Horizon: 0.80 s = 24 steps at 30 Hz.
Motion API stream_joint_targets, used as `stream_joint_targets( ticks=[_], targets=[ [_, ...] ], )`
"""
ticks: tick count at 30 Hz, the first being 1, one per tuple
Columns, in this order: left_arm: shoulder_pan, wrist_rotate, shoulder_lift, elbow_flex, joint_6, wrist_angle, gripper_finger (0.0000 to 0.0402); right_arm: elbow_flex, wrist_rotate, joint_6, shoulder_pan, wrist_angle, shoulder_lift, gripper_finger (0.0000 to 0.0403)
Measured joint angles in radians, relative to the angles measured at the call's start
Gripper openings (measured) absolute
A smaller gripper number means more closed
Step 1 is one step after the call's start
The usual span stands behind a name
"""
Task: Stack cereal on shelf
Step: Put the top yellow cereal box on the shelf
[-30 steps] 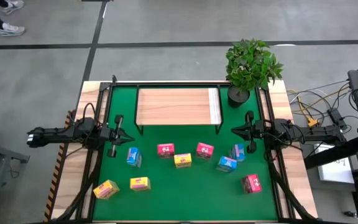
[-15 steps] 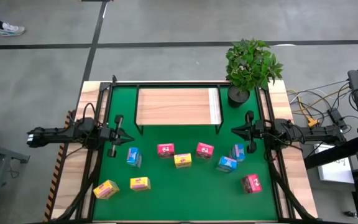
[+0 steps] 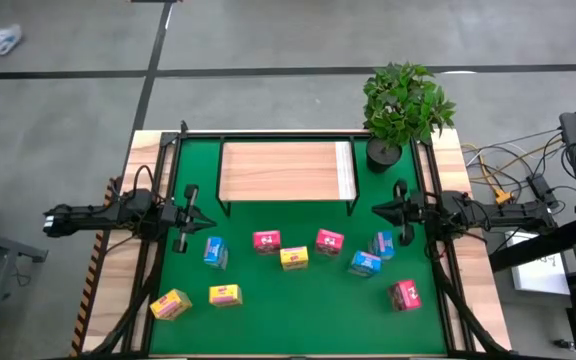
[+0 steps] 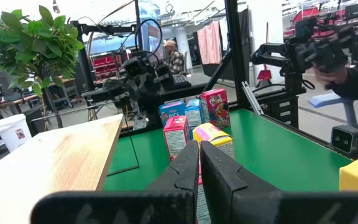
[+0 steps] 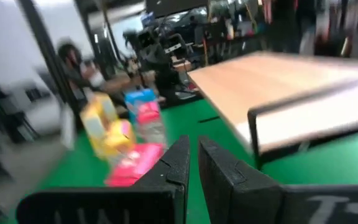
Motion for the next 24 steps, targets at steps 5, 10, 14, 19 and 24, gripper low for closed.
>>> stream_joint_targets(
  ticks=[5, 10, 14, 19, 24],
  targets=[
    [0.000, 0.000, 0.000, 0.000, 0.000, 0.000, 0.0000, 0.000, 0.001, 0.191, 0.000, 0.045, 0.000, 0.0022],
    [0.000, -0.001, 0.000, 0.000, 0.007, 0.000, 0.0000, 0.000, 0.002, 0.142, 0.000, 0.163, 0.007, 0.0022],
    [0.000, -0.005, 0.000, 0.000, 0.069, 0.012, 0.0000, 0.000, 0.001, 0.086, 0.000, 0.264, 0.007, 0.0022],
    [0.000, -0.006, 0.007, 0.000, 0.026, 0.260, 0.0000, 0.000, 0.002, 0.033, 0.000, 0.341, 0.007, 0.0022],
    [0.000, -0.009, 0.012, 0.000, -0.142, 0.599, 0.0000, 0.000, 0.013, 0.006, 0.000, 0.430, 0.034, 0.0022]
  ],
)
